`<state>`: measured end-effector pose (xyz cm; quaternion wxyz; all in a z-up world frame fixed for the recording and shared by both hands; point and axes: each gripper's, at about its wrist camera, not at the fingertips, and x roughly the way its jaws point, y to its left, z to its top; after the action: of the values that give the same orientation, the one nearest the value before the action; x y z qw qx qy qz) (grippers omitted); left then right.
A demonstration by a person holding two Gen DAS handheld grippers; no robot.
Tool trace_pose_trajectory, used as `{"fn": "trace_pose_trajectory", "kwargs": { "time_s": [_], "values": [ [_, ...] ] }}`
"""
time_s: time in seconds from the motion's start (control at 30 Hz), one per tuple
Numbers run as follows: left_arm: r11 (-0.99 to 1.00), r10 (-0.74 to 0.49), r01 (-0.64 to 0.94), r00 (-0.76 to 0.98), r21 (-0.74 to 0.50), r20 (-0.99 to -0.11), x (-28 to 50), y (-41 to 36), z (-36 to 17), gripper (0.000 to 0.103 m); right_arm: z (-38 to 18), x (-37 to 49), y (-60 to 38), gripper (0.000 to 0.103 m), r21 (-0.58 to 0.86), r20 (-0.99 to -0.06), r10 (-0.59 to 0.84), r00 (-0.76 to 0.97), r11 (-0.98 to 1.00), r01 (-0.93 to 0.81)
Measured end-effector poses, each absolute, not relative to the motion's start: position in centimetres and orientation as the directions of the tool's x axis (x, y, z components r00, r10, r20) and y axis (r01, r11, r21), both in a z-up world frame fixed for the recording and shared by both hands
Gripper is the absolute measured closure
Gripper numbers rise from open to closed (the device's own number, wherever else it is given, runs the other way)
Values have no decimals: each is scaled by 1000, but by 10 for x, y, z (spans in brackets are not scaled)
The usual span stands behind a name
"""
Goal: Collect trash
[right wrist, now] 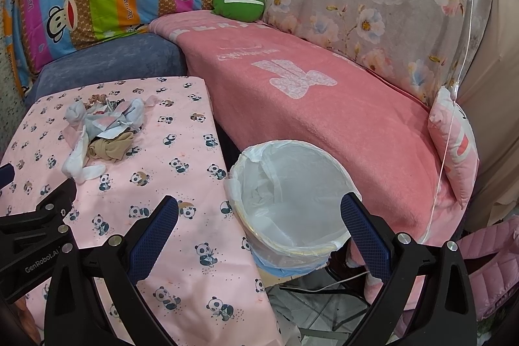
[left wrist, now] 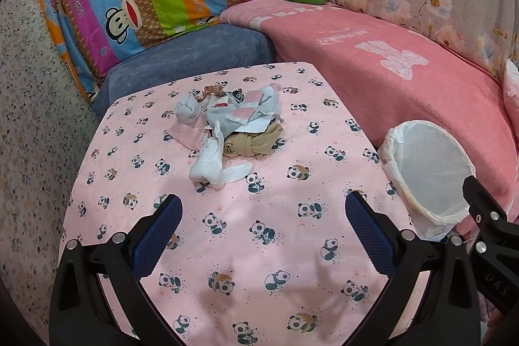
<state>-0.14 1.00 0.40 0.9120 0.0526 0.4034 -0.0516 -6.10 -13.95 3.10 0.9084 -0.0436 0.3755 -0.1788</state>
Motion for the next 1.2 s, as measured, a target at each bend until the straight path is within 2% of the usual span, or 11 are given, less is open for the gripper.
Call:
{"fn": "trace_pose_trajectory", "kwargs": {
  "time_s": [0.9,1.2],
  "values": [
    [986,-83,162,677,38,-731,0,21,4,7,35,-60,-129,5,-220,-652,-370,662,928,302],
    [993,-69,120,670,16,-739,25,55,-12,7,29,-44,-129,5,-140,-654,-336,678,934,328]
  ]
}}
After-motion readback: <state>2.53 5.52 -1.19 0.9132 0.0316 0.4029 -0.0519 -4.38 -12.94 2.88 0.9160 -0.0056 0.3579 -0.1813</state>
